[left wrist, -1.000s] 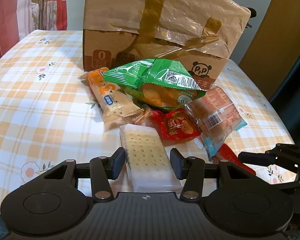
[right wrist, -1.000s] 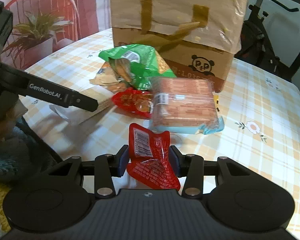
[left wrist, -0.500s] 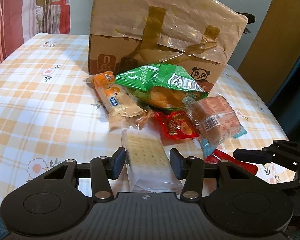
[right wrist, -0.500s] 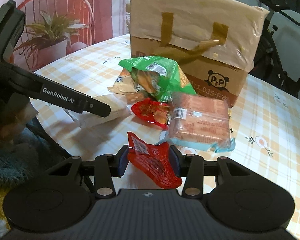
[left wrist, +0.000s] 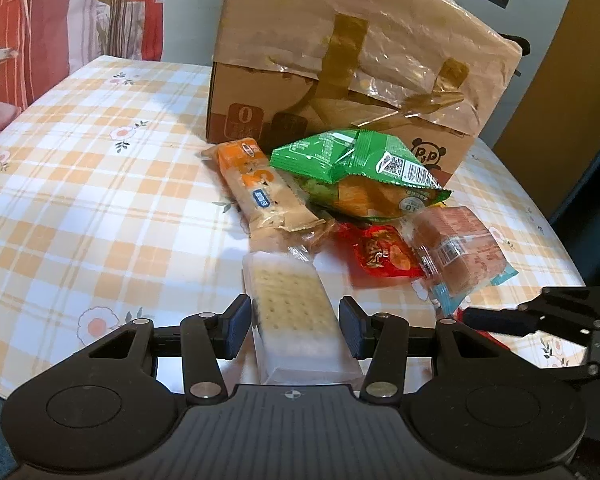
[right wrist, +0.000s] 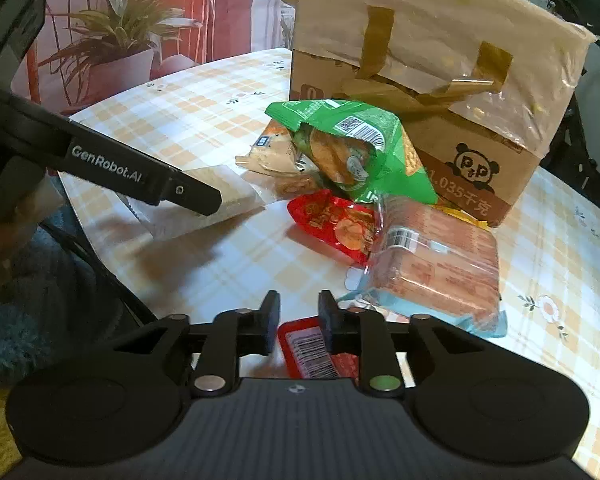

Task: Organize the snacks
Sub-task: 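Lift the red packet with the right gripper while the left gripper holds the cracker pack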

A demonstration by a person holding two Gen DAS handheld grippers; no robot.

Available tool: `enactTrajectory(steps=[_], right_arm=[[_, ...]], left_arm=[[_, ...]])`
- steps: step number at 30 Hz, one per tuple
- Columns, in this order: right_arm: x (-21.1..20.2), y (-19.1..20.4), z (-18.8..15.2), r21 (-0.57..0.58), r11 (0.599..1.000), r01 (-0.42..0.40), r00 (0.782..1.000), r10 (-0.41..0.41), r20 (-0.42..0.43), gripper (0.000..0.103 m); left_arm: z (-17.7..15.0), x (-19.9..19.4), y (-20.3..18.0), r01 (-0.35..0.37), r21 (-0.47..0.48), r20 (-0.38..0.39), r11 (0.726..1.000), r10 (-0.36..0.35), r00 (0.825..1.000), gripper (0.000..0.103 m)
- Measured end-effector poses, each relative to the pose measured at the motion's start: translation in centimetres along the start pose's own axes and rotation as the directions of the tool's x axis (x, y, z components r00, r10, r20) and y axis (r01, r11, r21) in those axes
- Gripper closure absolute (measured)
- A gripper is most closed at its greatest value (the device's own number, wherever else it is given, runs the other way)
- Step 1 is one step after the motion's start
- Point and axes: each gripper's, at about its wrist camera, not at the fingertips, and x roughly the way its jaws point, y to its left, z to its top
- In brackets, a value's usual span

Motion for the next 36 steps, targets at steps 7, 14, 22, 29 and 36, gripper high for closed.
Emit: enactTrajectory(steps=[7,14,22,29,36], right_arm=[[-2.1,-0.9,-0.3,0.054,0.998,0.018,1.0,-0.018,-0.012,0.056],[-3.3,-1.2,-1.9,0.075,0.996,0.039,0.993,-0.03,-0.117,0.055],[-2.3,-1.9,-2.8,0.113,0.993,0.025,0.989,-0.008,-0.147,0.055],[-0.9,-2.6,-2.6,0.13,0.991,0.01,0.991,0.007,-0.13,0.045],[-0.2,-2.7,-2.2,0.142,0.99,0.006,0.995,0.008,-0.104,0.038]], left_arm=[[-0.1,0.1,-0.1,0.009,-0.004,-0.003,1.0,-0.009,1.0,0.052],[-0.2,0.3,-0.1,0.013,-0.008,-0.011,1.0,-0.013,1.0,0.052],[-0.2,0.4,0.0,0.013,-0.005,-0.015,1.0,-0.013,1.0,0.052],[-0.2,0.7,0.0,0.01,-0.005,-0.025,1.0,-0.011,1.0,0.052],[-0.2,0.8,0.0,0.009,-0.002,-0.028,1.0,-0.009,1.0,0.052]])
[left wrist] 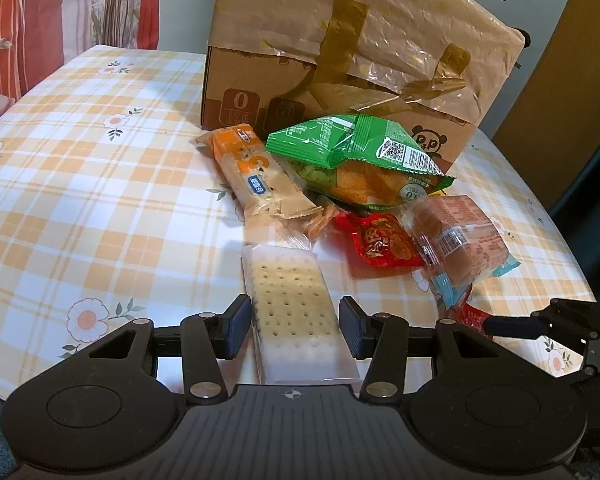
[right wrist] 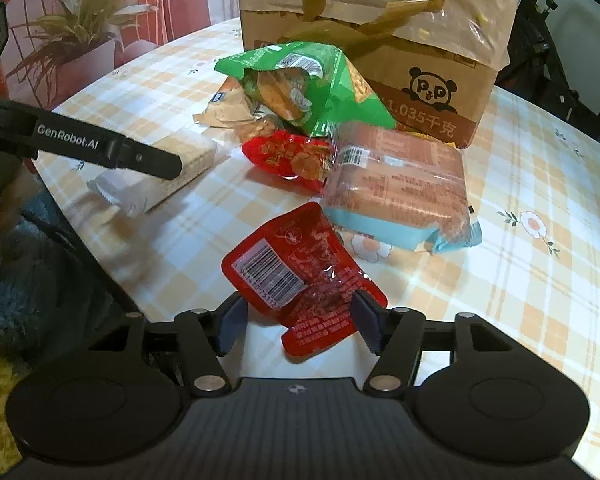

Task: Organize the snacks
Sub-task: 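Lift the red packet with the right gripper while the left gripper holds the cracker pack, then carry both snacks over the lined box and open both grippers inside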

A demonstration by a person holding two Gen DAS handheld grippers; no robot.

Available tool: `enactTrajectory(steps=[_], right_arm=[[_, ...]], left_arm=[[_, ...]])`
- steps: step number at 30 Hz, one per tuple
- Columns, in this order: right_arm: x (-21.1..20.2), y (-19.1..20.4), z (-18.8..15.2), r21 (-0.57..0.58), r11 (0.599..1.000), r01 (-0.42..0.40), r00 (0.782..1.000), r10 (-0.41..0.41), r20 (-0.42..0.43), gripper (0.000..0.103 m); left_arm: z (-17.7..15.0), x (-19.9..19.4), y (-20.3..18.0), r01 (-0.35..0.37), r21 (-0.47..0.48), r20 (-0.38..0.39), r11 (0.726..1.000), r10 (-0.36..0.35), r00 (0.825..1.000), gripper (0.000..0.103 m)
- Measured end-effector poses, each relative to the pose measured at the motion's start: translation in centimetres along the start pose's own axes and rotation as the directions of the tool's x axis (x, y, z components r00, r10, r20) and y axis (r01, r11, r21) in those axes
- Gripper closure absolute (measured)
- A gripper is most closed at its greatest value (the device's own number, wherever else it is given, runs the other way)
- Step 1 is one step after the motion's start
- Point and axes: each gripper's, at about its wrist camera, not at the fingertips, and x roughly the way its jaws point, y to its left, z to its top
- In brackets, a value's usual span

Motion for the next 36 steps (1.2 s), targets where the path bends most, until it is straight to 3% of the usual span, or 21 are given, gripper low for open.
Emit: enactTrajectory(steps=[3,8,14,17,33,36], right_arm=[[0.4,0.2,0.3,-0.007,1.0,0.011,1.0,-0.011,0.006,0.033],[0.7,0.2,0.4,-0.002,1.0,0.016,1.0,-0.016,0.016,0.035],[0.1,-0.3,0.1,0.048,0.999,0.025,0.999,-0.026,0.029,0.056],[-0.5,-0.3,0.0,0.064,0.998,0.009,0.999,-0.012,0.041,0.072],[-2.7,1.4,2.5,-0.03,0.999,-0.039,0.984,0.043,0.171,0.072],[-2.9,1.1,3.1,-0.028,0.999,-0.038,0.98,0.043,0.193,0.072]], left_arm=[[0.0,0.0,0.0,0.0,0.001,0.001,1.0,0.0,1.0,0.052],[0.0,-0.3,0.1,-0.003,-0.001,0.011,1.0,0.003,1.0,0.052],[-0.1,-0.6,-0.1,-0.001,0.002,0.019,1.0,0.001,1.0,0.052],[-0.2,-0.8,-0.1,0.0,0.0,0.025,1.0,0.0,1.0,0.053],[0.0,-2.7,0.0,-0.012,-0.002,0.099,1.0,0.012,0.995,0.056],[0.0,-2.5,-0.1,-0.02,0.008,0.084,1.0,0.019,0.996,0.056]])
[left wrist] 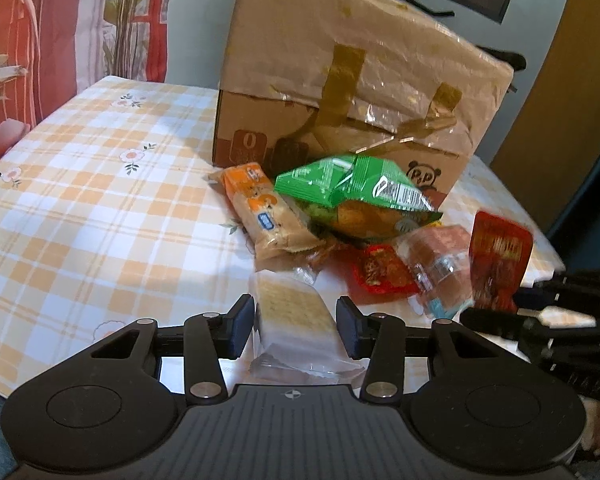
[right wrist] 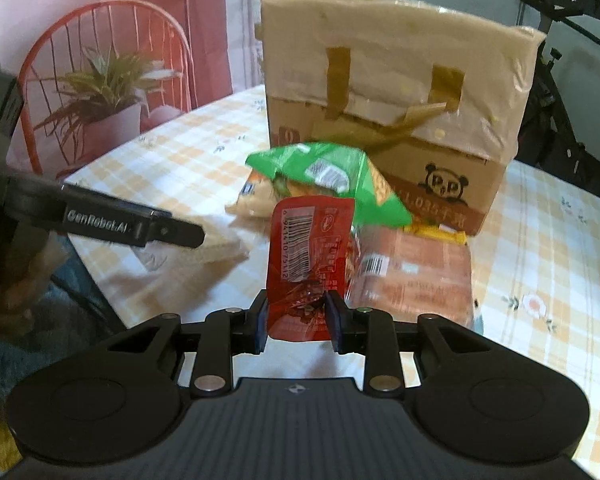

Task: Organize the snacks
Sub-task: 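Carry both snacks over the lined box and open both grippers inside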

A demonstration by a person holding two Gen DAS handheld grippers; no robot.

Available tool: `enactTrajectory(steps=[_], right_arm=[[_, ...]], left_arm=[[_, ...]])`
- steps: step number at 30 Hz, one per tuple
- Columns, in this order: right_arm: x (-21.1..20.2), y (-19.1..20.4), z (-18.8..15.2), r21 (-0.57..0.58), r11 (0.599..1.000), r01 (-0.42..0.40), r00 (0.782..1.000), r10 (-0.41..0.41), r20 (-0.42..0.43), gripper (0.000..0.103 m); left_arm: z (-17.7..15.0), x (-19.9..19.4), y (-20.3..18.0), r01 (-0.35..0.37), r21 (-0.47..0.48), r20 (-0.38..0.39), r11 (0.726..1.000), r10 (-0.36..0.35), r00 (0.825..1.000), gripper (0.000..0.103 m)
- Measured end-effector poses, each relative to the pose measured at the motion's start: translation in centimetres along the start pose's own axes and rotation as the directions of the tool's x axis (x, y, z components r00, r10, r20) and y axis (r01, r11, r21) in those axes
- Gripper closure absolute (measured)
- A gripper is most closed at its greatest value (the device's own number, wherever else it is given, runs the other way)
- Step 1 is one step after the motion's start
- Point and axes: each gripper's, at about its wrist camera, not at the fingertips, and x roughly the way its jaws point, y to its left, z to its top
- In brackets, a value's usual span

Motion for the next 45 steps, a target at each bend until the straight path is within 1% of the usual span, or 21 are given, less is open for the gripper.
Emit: enactTrajectory(steps=[4,7,10,12,16,19,23,25,27,29,32,36,39,45], right_arm=[[0.0,-0.1,0.7,-0.008,1.0,-0.004,1.0,0.005,0.02,0.072],[0.1,0.0,0.8,-0.014,1.0,-0.008,1.0,0.009,0.021,0.072],[0.2,0.1,0.5,-0.007,1.0,-0.014,1.0,0.014,0.017,0.072],[0.3,-0.1,0.4,0.001,1.0,-0.013,1.0,0.013,0.014,0.072],[0.3,-0.5,0.2,0.018,1.0,-0.007,1.0,0.007,0.013,0.072],[0.2,-0.7,0.1,0.029,1.0,-0.002,1.0,0.002,0.015,0.072],[0.4,-0.8,-0.2,0.04,0.999,-0.002,1.0,0.002,0.009,0.072],[0.5,-0.8,-0.3,0.046,0.999,-0.002,1.0,0.002,0.007,0.072],[0.5,-0.9,-0.5,0.05,0.999,0.0,1.0,-0.001,0.006,0.072],[0.3,-1.0,-0.6,0.055,0.998,0.005,1.0,-0.005,0.01,0.072],[-0.2,-1.1,-0.5,0.059,0.998,0.015,0.999,-0.016,0.028,0.072],[-0.9,-1.2,0.3,0.047,0.999,0.024,0.998,-0.027,0.062,0.072],[-1.6,-1.3,1.4,0.03,0.999,0.026,0.995,-0.028,0.098,0.072],[-3.0,-1.8,5.0,-0.005,1.0,0.03,0.981,-0.029,0.19,0.072]], left_arm=[[-0.3,1.1,0.1,-0.014,0.005,-0.061,1.0,0.014,0.998,0.056],[-0.4,1.6,0.2,-0.026,0.01,-0.08,1.0,0.027,0.996,0.056],[-0.3,2.2,-0.2,-0.064,0.059,-0.081,0.996,0.069,0.994,0.055],[-0.3,2.5,-0.5,-0.061,0.081,-0.075,0.995,0.067,0.995,0.055],[-0.6,2.9,-1.4,-0.055,0.137,-0.089,0.989,0.068,0.994,0.053],[-0.9,3.5,-1.4,-0.053,0.143,-0.105,0.988,0.069,0.992,0.053],[-1.1,3.3,-1.1,-0.047,0.137,-0.089,0.989,0.059,0.994,0.054],[-1.1,2.7,-0.8,-0.046,0.117,-0.062,0.992,0.054,0.997,0.054],[-0.8,1.9,-0.6,-0.046,0.1,-0.02,0.994,0.049,0.999,0.054],[-0.5,0.8,-0.3,-0.031,0.081,0.032,0.996,0.029,0.999,0.054],[0.1,-0.5,-0.1,-0.027,0.069,0.091,0.997,0.021,0.996,0.054],[1.5,-1.6,0.1,-0.036,0.052,0.147,0.998,0.028,0.989,0.054],[3.4,-2.5,0.3,-0.029,0.034,0.198,0.999,0.022,0.98,0.054],[8.1,-4.8,0.3,-0.026,0.036,0.302,0.999,0.014,0.953,0.054]])
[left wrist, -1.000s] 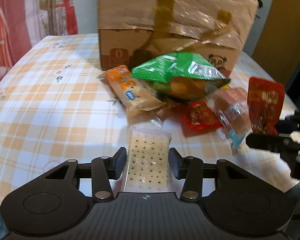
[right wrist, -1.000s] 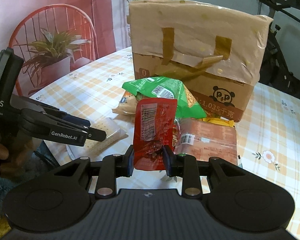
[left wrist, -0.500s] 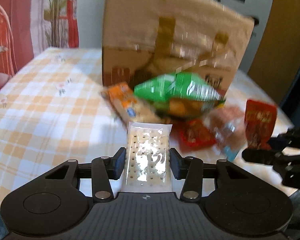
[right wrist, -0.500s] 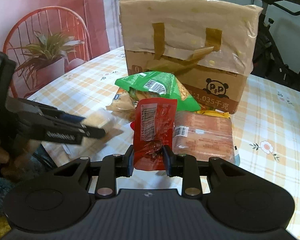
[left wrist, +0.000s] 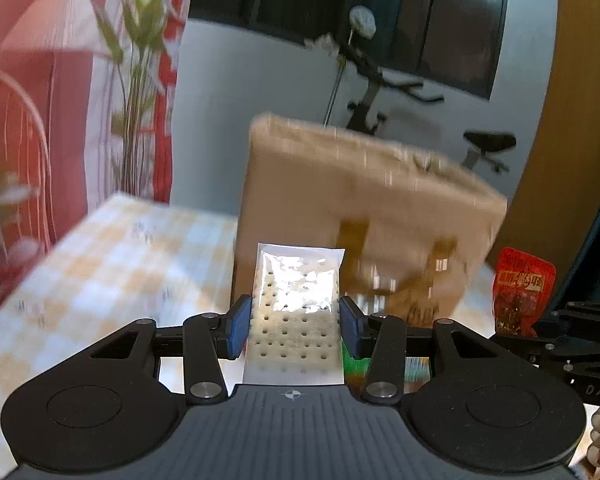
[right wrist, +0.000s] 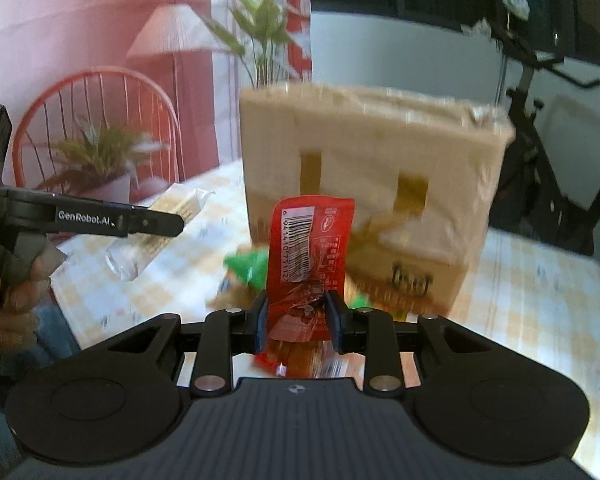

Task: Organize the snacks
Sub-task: 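Carry both snacks over the lined box and open both grippers inside, then move both grippers back down to the snack pile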

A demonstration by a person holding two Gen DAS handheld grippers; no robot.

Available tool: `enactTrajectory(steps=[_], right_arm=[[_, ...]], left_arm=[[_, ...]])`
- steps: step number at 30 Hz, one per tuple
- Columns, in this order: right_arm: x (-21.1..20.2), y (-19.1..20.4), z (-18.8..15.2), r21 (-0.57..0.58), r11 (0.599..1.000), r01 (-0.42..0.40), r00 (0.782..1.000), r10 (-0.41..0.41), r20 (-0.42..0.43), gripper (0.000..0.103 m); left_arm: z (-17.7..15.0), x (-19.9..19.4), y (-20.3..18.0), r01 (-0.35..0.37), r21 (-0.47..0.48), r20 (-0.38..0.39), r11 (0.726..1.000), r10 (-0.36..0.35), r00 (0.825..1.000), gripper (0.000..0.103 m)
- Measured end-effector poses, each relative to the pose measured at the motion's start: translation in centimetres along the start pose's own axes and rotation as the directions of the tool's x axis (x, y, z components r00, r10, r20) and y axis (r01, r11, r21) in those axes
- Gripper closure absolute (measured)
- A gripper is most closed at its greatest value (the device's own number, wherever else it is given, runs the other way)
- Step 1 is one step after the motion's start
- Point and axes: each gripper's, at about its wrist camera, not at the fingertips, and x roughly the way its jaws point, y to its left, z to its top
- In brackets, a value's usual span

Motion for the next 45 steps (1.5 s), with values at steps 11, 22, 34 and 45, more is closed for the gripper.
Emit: enactTrajectory(steps=[11,22,34,45], right_arm=[[0.7,-2.6,8.8,-0.058,0.998,0.02,0.987,-0.01,0.163,0.072],[6.5,-6.8,15.7,-0.064,0.997,0.032,0.982,-0.019,0.187,0.072],[13.6,-11.3,15.6,0.062,0.998,0.032,0.998,-0.035,0.047,0.07],[11.2,-11.1,15.2,0.088,0.995,0.055,0.997,-0.06,0.047,0.051]], left_arm=[[9.0,1.5,-1.6,0.033,0.037,0.119,0.999,-0.038,0.992,0.054],[14.5,7.8,-3.3,0.065,0.054,0.094,0.996,-0.07,0.993,0.054],[15.4,15.5,-3.8,0.055,0.069,-0.034,0.996,-0.053,0.998,0.049],[14.7,12.1,-3.2,0.059,0.056,-0.026,0.997,-0.057,0.998,0.041]])
